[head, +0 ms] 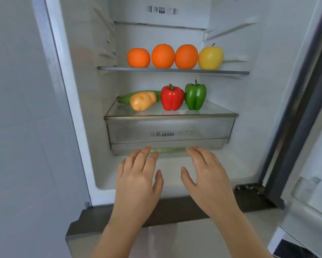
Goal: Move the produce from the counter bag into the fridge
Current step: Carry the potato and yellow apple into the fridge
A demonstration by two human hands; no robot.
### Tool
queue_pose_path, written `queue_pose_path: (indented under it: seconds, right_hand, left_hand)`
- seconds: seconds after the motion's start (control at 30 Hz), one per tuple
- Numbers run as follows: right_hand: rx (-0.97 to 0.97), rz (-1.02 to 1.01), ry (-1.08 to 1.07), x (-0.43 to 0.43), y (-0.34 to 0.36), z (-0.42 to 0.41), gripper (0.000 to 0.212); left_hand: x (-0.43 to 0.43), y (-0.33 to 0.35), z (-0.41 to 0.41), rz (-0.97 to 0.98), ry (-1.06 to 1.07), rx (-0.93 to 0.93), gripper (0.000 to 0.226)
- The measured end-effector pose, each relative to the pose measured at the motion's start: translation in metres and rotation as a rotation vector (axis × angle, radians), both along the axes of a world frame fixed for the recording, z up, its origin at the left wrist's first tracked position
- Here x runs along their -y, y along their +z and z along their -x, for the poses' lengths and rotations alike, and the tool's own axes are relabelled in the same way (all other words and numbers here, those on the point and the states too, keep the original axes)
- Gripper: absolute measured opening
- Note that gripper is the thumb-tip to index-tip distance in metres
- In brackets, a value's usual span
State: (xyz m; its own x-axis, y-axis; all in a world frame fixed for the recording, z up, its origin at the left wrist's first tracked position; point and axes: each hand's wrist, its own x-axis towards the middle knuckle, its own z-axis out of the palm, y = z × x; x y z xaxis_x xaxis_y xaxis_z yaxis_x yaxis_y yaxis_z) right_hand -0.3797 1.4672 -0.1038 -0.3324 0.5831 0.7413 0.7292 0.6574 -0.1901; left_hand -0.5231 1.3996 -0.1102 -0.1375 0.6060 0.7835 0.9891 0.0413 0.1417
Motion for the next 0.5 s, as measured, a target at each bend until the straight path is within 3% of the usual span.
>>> queue_pose_path:
  seconds: [0.5]
  right_hand:
    - [0.019, 0.046, 0.122, 0.116, -0.035, -0.121, 0.046]
  left_hand:
    - [0.135, -0.034, -0.140, 0.135, 0.090, 0.060, 0.042]
